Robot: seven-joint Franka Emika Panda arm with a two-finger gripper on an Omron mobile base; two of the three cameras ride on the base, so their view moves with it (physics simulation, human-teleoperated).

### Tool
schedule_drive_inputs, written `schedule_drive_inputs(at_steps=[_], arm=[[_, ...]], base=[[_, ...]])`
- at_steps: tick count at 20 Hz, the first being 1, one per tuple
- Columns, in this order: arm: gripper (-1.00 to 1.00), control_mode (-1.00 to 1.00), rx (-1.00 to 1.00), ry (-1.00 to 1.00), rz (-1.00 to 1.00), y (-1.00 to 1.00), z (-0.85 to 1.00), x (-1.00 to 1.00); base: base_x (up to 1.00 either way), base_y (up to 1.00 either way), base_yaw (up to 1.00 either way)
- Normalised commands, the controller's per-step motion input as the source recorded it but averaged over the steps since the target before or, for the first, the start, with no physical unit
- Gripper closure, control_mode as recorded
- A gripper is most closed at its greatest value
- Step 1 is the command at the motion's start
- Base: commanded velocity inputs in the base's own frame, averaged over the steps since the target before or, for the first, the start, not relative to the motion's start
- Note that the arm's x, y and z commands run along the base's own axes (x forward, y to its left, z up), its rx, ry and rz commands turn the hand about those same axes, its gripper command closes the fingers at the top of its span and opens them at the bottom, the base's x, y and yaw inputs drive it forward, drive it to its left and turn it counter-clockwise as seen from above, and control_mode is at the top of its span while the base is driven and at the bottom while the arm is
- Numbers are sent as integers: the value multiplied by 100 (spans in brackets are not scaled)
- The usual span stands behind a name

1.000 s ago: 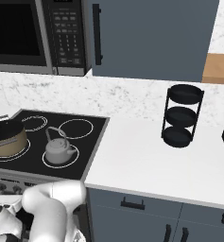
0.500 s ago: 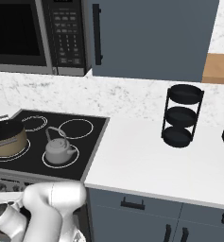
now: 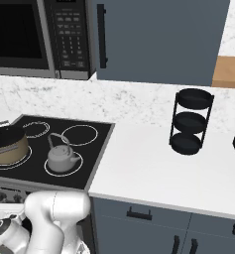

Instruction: Pick the kettle from the counter and place it on a stove burner. Then turn the burner on.

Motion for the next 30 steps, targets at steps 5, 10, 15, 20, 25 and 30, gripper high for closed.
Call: schedule_drive_inputs(at_steps=[5,10,15,20,25,30], arm=[[-100,-100,11,-5,0,-7,-14,1],[-100,-100,1,-6,0,-33,-14,0],[-100,-100,0,0,0,-3,0,0],[-100,-100,0,0,0,0,0,3],[100,-100,0,0,0,0,0,0],[100,-100,0,0,0,0,0,0]], base=[[0,0,0],[0,0,0],[0,0,0],[0,0,0],[0,0,0],[0,0,0]])
